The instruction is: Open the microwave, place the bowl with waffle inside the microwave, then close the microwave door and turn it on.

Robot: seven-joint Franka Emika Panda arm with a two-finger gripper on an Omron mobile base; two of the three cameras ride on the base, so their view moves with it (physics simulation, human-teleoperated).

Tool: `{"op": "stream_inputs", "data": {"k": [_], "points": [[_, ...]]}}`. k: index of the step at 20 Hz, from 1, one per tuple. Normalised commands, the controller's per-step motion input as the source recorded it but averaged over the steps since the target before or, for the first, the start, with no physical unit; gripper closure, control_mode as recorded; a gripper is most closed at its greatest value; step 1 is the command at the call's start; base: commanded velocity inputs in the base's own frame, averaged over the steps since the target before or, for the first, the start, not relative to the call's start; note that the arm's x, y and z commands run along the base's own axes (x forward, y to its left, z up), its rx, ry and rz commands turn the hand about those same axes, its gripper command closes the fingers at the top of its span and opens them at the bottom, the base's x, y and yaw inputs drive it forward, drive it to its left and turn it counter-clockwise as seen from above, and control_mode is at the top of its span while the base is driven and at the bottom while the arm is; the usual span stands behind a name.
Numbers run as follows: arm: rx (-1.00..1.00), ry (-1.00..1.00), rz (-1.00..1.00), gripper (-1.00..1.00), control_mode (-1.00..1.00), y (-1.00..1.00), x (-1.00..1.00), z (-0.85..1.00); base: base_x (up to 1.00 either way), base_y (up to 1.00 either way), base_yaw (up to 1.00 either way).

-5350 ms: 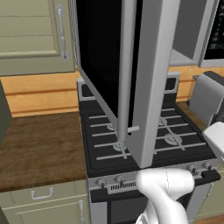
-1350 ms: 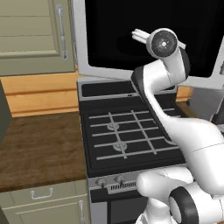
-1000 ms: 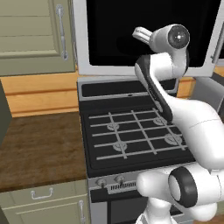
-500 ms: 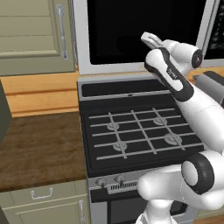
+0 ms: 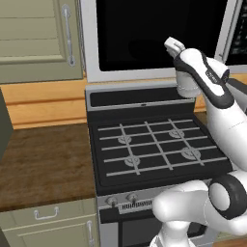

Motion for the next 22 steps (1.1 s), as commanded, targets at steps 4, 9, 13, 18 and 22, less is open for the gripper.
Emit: {"op": "stream_inputs", "data": {"k": [4,9,13,18,22], "points": [[0.1,0.13,-0.27,1.0,-1.0,-0.77,-1.0,0.64,0.0,0.0,0.0],[0.11,0.13,-0.24,1.0,-1.0,-0.93,-0.96,0.34,0.0,0.0,0.0],[0.15,0.22,-0.1,1.0,-1.0,-0.99,-0.82,0.31,0.0,0.0,0.0],[0.11,0.31,0.01,1.0,-1.0,-0.85,-0.68,0.13,0.0,0.0,0.0],[0.05,0.15,0.04,1.0,-1.0,-0.43,-0.32,0.0,0.0,0.0,0.0]]}}
